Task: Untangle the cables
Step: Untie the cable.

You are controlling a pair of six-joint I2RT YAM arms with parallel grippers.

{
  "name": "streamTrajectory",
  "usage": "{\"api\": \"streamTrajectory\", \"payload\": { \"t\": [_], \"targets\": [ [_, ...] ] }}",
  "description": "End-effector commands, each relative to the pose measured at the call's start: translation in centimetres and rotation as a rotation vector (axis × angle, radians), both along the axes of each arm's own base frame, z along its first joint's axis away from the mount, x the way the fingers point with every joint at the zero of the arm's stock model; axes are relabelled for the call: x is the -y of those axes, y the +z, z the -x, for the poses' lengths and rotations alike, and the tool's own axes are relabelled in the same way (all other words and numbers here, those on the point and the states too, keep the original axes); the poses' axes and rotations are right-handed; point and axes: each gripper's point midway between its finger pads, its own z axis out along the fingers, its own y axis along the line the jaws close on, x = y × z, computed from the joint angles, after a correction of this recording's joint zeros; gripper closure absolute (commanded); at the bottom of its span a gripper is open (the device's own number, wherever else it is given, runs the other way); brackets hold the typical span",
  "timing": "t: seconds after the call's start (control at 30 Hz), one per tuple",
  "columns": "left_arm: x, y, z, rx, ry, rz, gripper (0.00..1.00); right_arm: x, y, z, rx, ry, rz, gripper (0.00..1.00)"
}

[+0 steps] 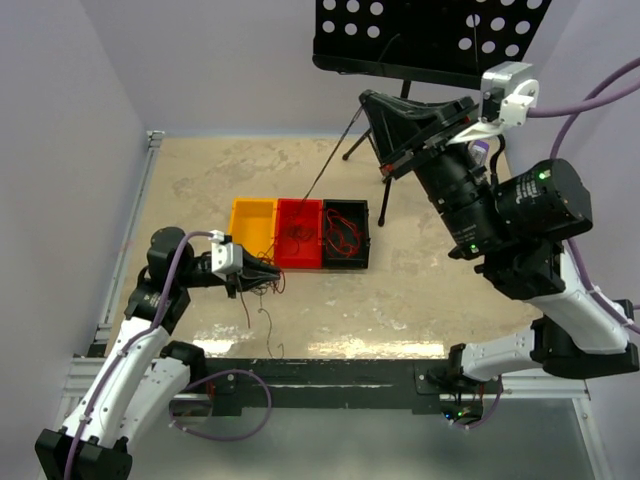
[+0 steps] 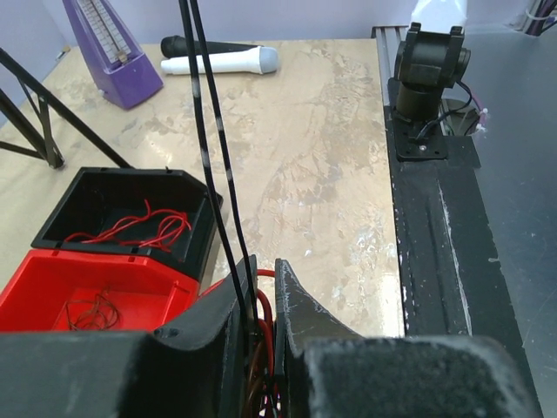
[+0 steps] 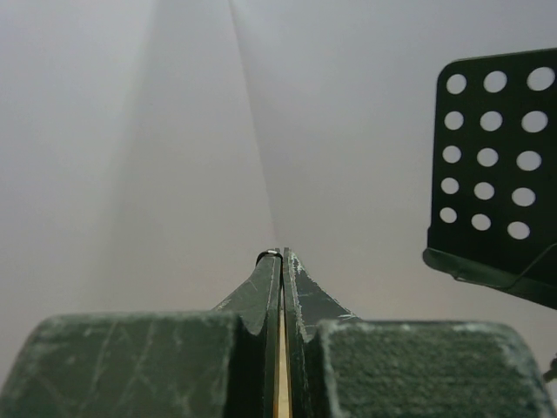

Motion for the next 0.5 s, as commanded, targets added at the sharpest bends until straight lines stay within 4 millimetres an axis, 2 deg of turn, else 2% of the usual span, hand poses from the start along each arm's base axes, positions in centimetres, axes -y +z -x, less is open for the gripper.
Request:
{"api": "streamTrajectory", "payload": {
  "t": [0.0,0.1,0.2,0.4,0.47],
  "targets": [
    [-0.2,-2.4,0.5,-0.101,-0.002,-0.04,0.83,16.4,9.4,3.4,0.128,-0.114,-0.442,1.0],
    [-0.1,-2.5,0.5,-0.109,-0.007,-0.041,0.83,17.5,10.0,3.5,0.128,-0.138,-0.434,1.0],
    [-0.1,-2.6,0.4,-0.115,-0.007,-0.045,0.83,18.1,9.6,3.1,0.11,-0.179,-0.426,1.0],
    [-0.2,-2.5,0.4,-0.108,0.0,-0.046,0.83,21.9,8.6,3.4,0.09,-0.241,-0.486,1.0],
    [-0.2,-2.5,0.3,-0.109,0.001,-0.052,0.84,21.6,8.0,3.1,0.077,-0.251,-0.461,1.0]
  ]
}}
